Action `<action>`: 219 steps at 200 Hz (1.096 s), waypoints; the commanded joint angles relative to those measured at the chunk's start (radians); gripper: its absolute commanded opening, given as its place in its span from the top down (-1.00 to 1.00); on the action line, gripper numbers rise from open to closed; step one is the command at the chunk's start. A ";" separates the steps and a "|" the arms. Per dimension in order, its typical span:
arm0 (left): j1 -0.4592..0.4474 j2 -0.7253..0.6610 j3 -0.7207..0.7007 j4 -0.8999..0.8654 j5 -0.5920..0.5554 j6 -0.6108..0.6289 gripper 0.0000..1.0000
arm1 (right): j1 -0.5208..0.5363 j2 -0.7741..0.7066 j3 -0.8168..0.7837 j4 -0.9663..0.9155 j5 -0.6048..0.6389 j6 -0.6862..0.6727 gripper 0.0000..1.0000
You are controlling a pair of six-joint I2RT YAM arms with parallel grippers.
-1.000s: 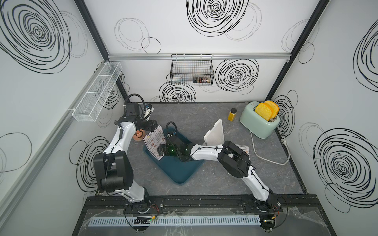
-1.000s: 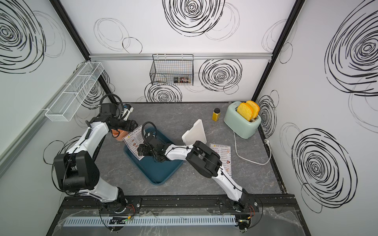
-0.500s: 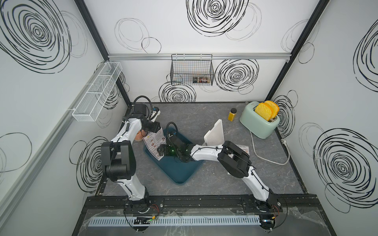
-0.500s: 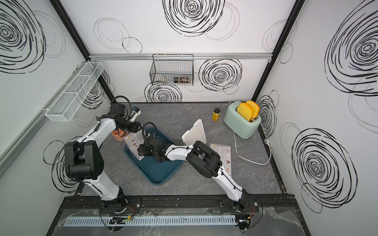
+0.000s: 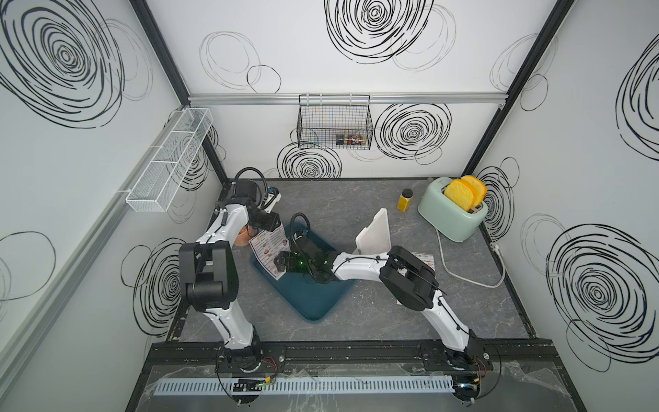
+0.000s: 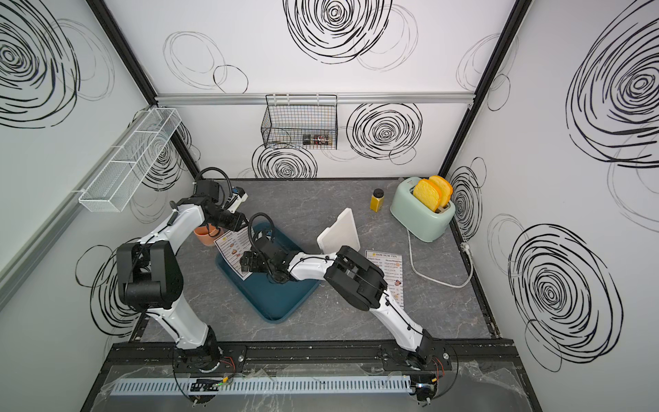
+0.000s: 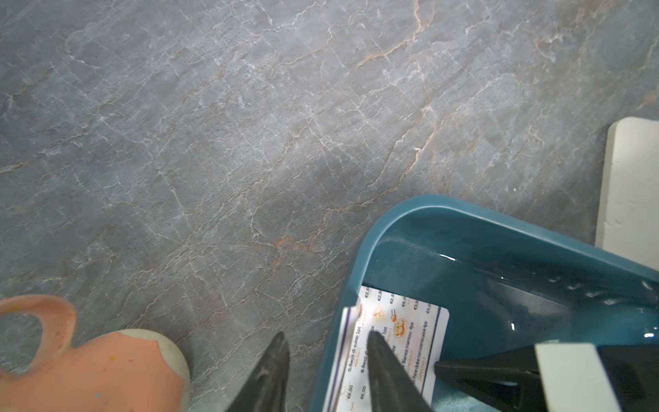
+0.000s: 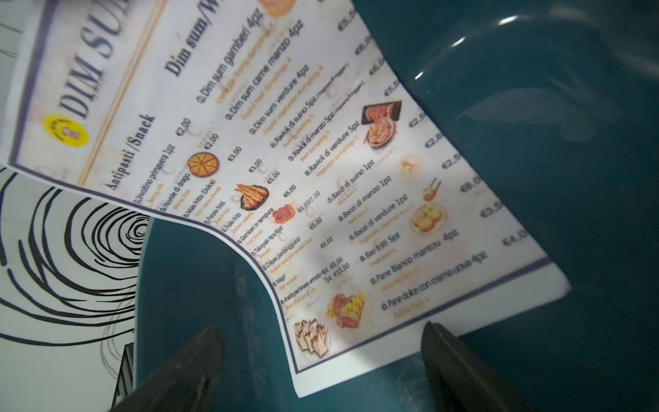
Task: Replace the menus in the menu holders
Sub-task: Adjust the storage box at the center of the board.
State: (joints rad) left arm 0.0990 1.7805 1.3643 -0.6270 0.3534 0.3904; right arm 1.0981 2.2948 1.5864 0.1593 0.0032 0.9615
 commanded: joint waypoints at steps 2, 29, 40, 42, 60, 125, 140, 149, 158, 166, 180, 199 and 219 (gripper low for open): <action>-0.007 0.014 0.013 -0.002 0.023 0.020 0.35 | 0.011 0.032 -0.023 -0.117 -0.003 0.020 -0.84; -0.008 0.030 0.030 -0.024 0.039 0.030 0.71 | 0.011 0.032 -0.022 -0.117 0.000 0.019 -0.84; -0.008 0.030 0.036 -0.032 0.043 0.035 0.79 | 0.011 0.030 -0.020 -0.116 0.005 0.016 -0.84; -0.008 0.029 0.038 -0.034 0.044 0.038 0.80 | 0.012 0.029 -0.020 -0.117 0.008 0.016 -0.84; -0.016 0.017 0.056 -0.061 0.037 0.062 0.91 | 0.014 0.029 0.010 -0.141 0.043 -0.004 -0.85; -0.029 -0.175 0.160 -0.149 0.007 0.099 1.00 | 0.010 -0.271 -0.110 -0.096 0.157 -0.090 -0.87; -0.037 -0.213 0.218 -0.193 -0.004 0.095 1.00 | 0.006 -0.376 -0.164 -0.077 0.133 -0.172 -0.82; -0.049 -0.238 0.257 -0.220 -0.037 0.094 1.00 | 0.006 -0.434 -0.183 -0.082 0.109 -0.251 -0.82; -0.069 -0.272 0.294 -0.245 -0.065 0.100 1.00 | 0.004 -0.495 -0.194 -0.106 0.073 -0.312 -0.82; -0.091 -0.305 0.315 -0.258 -0.076 0.113 1.00 | -0.001 -0.547 -0.207 -0.119 0.039 -0.368 -0.82; -0.131 -0.375 0.308 -0.232 -0.072 0.131 1.00 | -0.013 -0.642 -0.256 -0.101 0.019 -0.486 -0.82; -0.195 -0.452 0.314 -0.214 -0.026 0.167 1.00 | -0.105 -0.749 -0.275 -0.146 -0.076 -0.610 -0.80; -0.279 -0.494 0.371 -0.204 -0.016 0.200 1.00 | -0.251 -0.821 -0.220 -0.232 -0.221 -0.715 -0.76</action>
State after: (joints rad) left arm -0.1089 1.3258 1.6741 -0.8253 0.3050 0.5144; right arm 0.9955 1.5299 1.3354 0.0418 -0.0593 0.4545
